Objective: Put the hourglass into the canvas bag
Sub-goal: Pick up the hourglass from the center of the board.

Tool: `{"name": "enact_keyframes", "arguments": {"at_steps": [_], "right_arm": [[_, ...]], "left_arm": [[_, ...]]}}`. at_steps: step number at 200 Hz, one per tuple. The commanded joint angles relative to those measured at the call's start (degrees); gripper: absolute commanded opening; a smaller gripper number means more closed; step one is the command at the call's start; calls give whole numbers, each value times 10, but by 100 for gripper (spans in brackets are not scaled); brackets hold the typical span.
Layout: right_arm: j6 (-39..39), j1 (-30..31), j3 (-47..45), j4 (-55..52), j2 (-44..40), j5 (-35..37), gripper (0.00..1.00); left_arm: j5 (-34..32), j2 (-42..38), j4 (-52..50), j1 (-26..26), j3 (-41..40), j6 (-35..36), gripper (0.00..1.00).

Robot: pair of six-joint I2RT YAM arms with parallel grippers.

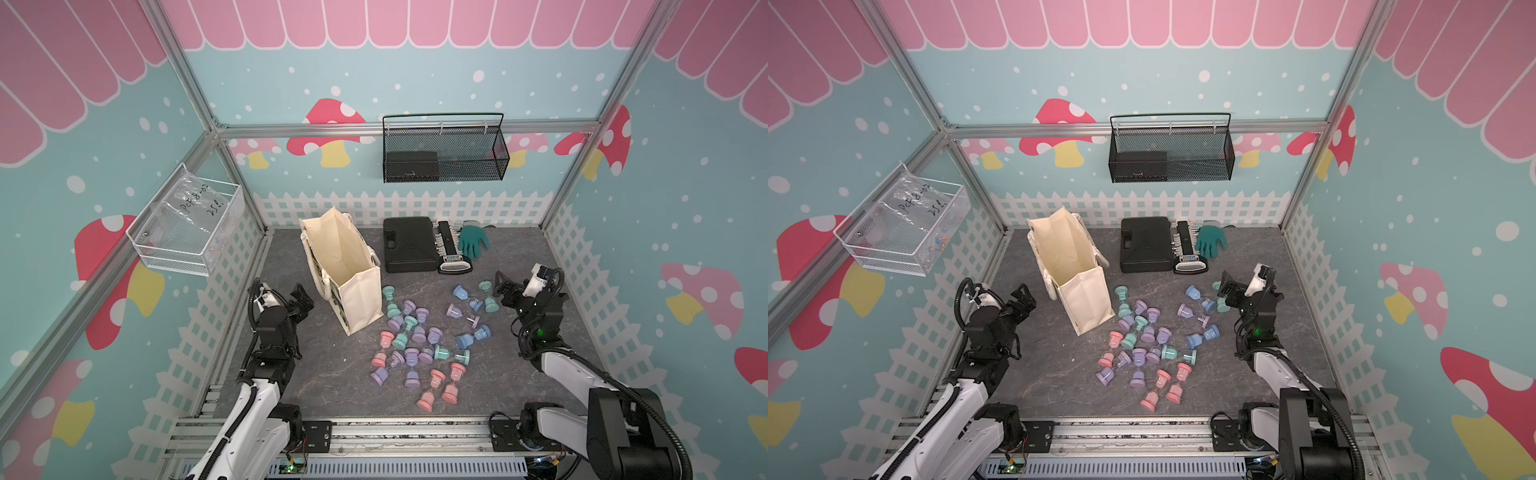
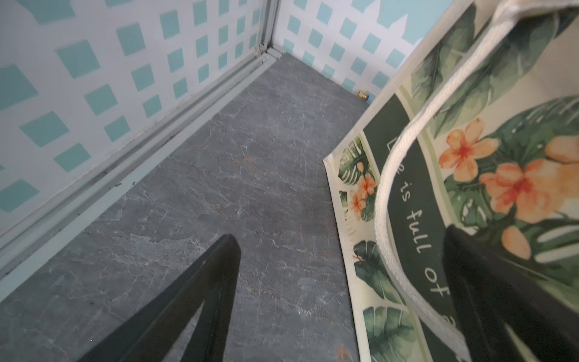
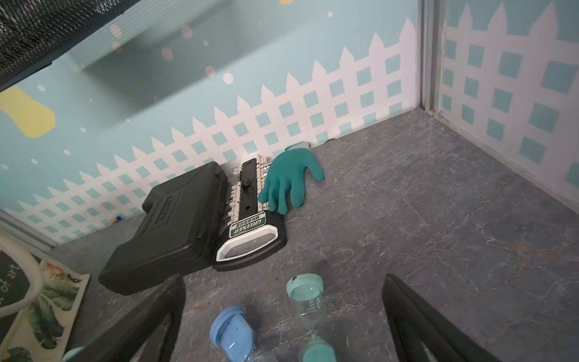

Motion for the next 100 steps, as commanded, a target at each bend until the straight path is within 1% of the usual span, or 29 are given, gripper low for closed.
{"name": "enact_keyframes", "arguments": {"at_steps": [1, 20, 40, 50, 54, 74, 100], "right_arm": [[26, 7, 14, -72, 2, -48, 100], [13, 23, 29, -112, 6, -49, 99], [5, 43, 52, -156, 14, -56, 100], [-5, 62, 63, -175, 16, -51, 100], [-10, 70, 69, -186, 17, -46, 100], [-33, 111, 95, -229, 28, -28, 100], [-44, 146, 110, -259, 39, -48, 99]], "left_arm": [[11, -11, -128, -22, 30, -33, 99], [7, -27, -161, -55, 37, -46, 99], [-20, -30, -221, -97, 54, -58, 99], [-22, -29, -249, -115, 61, -64, 99], [-38, -29, -258, -121, 64, -68, 99], [-39, -28, -292, -155, 78, -78, 99], [-45, -18, -335, -203, 93, -85, 98]]}}
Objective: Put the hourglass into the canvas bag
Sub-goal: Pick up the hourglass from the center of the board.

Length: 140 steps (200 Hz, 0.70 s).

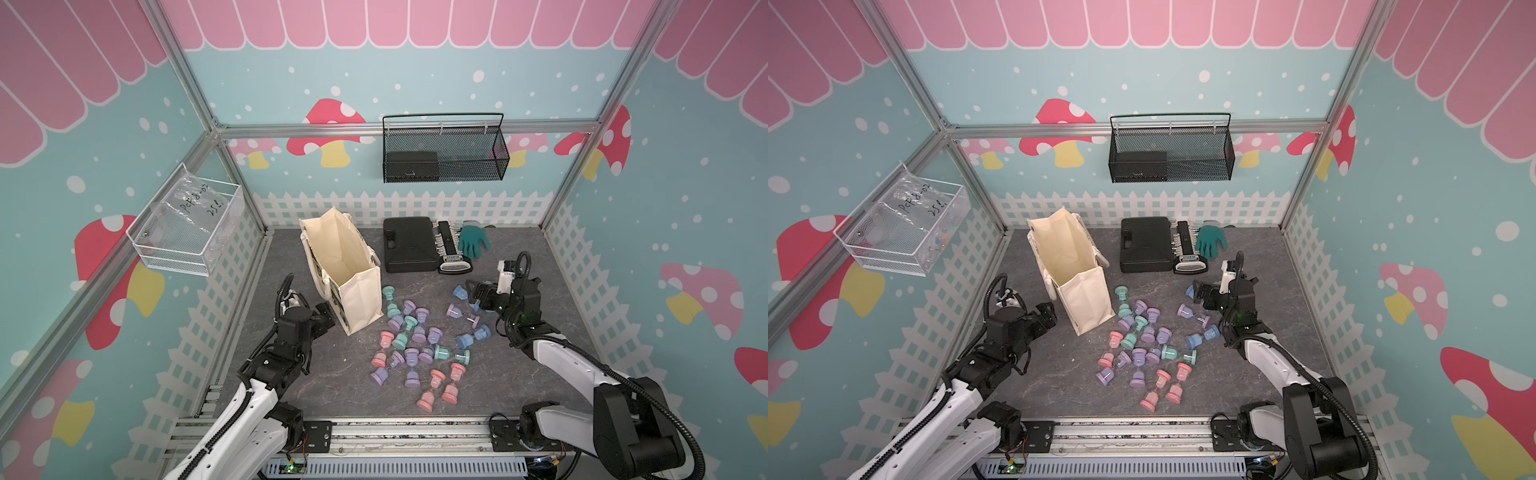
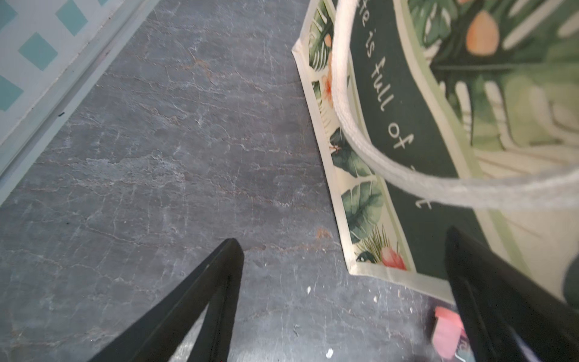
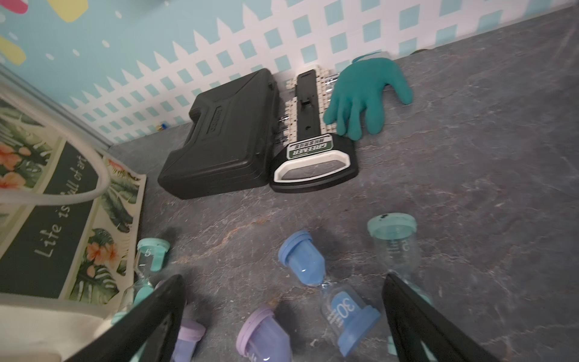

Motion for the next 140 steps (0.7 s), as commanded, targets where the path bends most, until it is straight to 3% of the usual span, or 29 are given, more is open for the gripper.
{"name": "enact_keyframes", "arguments": {"at_steps": [1, 20, 84, 140], "right_arm": [[-22, 24, 18, -61, 10, -10, 99], [-29, 48, 30, -90, 15, -16, 100], [-52, 142, 54, -156, 24, -37, 100], [-44, 221, 58, -173, 29, -35, 99]], "left_arm": [[-20, 5, -77, -32, 23, -24, 98], [-18, 11, -100, -81, 29, -29, 96], [46, 21, -122, -173, 27, -35, 89], [75, 102, -113, -253, 61, -19, 84]]}}
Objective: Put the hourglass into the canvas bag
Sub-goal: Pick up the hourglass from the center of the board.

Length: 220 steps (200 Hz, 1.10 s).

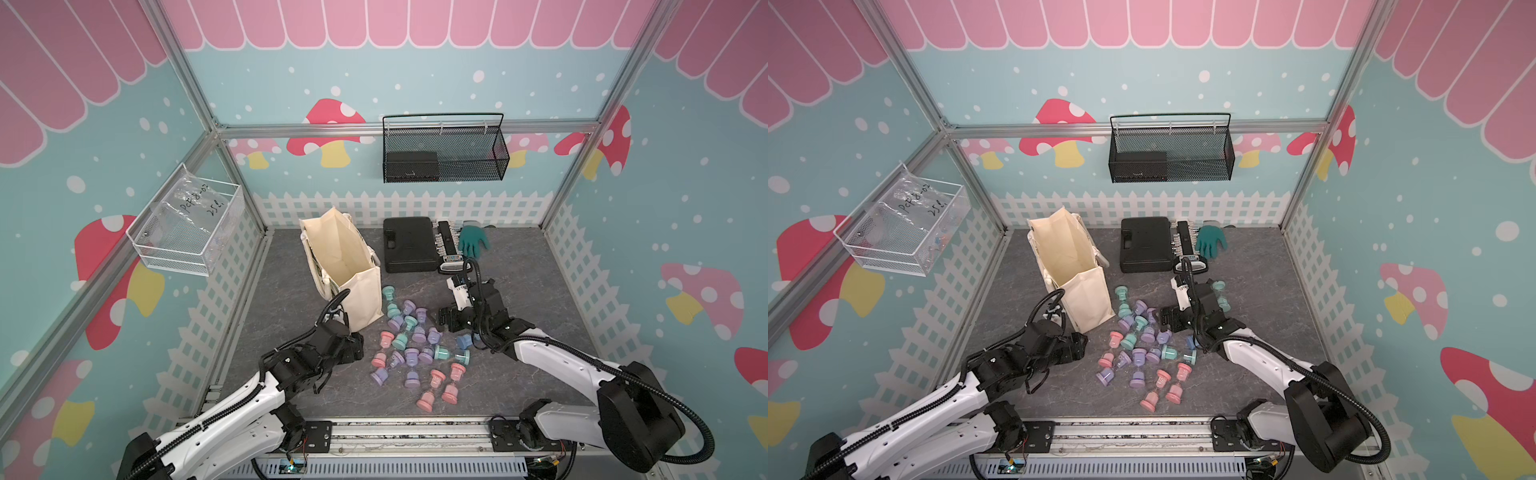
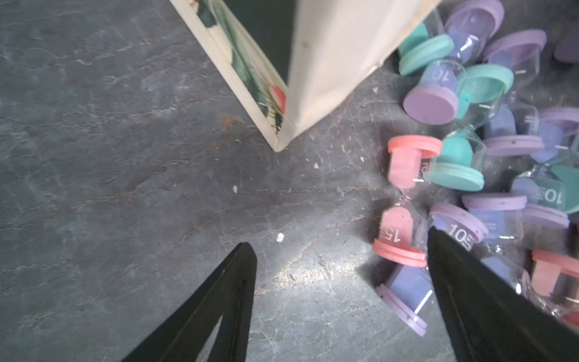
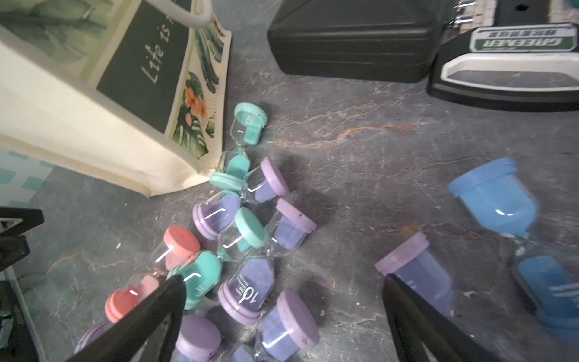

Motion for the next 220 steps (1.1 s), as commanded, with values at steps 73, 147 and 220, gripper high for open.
{"name": "enact_keyframes", "arguments": {"at_steps": [73, 147, 220], "right_arm": [[7, 111, 15, -33, 22, 35, 100], [3, 128, 13, -29, 27, 52, 100], [0, 131, 14, -18, 42, 54, 100]], "left_arm": [[68, 177, 44, -75, 64, 34, 79], [34, 282, 15, -85, 107, 31, 73], [24, 320, -5, -85, 121, 23, 67]]}}
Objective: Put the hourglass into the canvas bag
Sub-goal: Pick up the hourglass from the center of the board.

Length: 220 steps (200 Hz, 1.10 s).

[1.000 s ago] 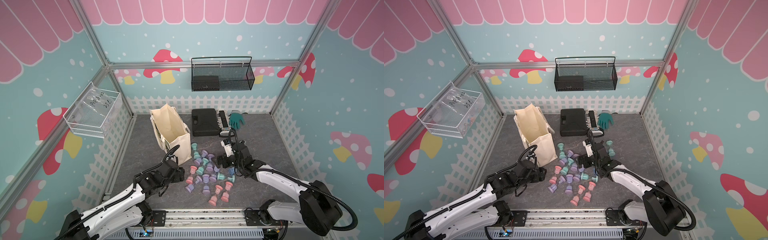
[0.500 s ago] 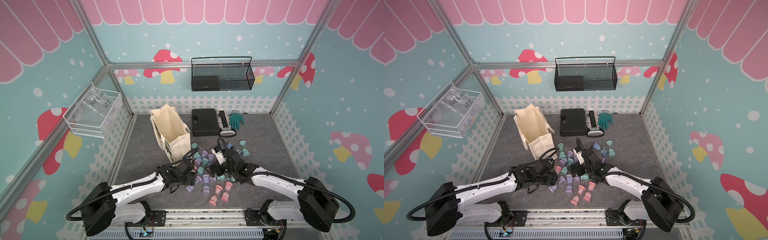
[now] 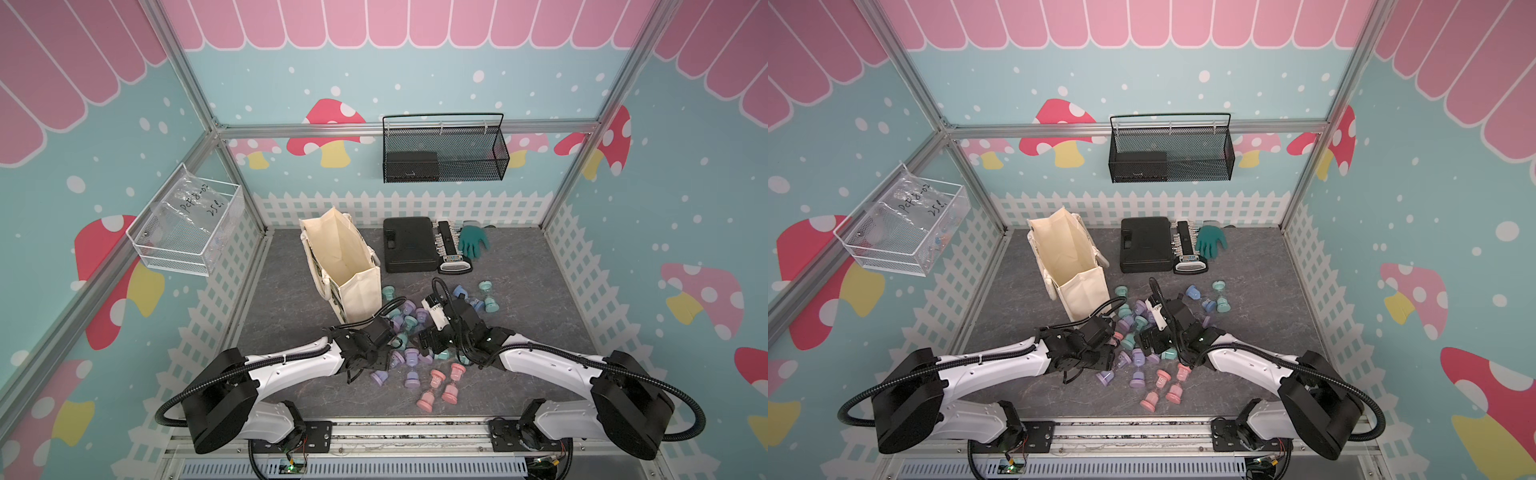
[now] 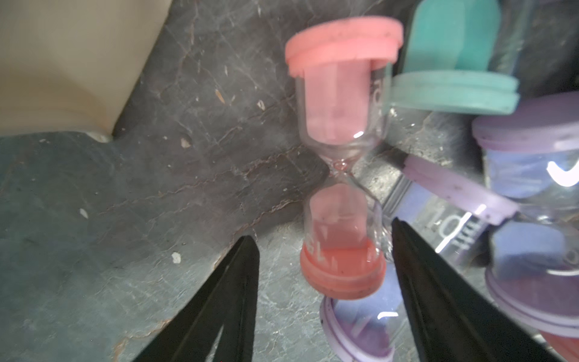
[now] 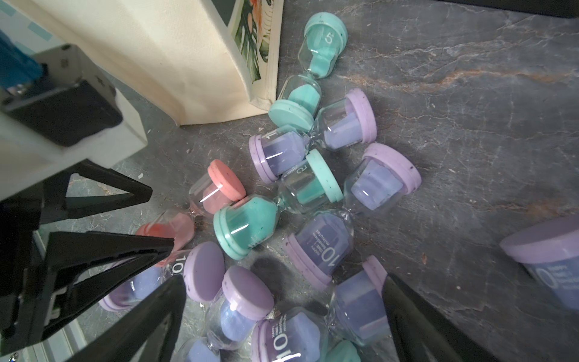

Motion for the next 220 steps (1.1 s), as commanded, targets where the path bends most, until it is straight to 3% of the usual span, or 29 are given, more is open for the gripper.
{"name": "enact_keyframes", "arguments": {"at_steps": [1, 83, 155, 220], "right_arm": [[-2, 5, 13, 6, 8, 8, 100], [-1, 5, 4, 17, 20, 27, 100], [-1, 5, 7, 29, 22, 38, 100], [-2, 5, 12, 32, 19, 47, 100]], "left_arm": [[-17, 17, -17, -2, 18, -9, 67], [-5, 76, 0, -2, 21, -8, 57], [5, 74, 17, -2, 15, -1, 40], [8, 56, 21, -2, 16, 11, 31]]}}
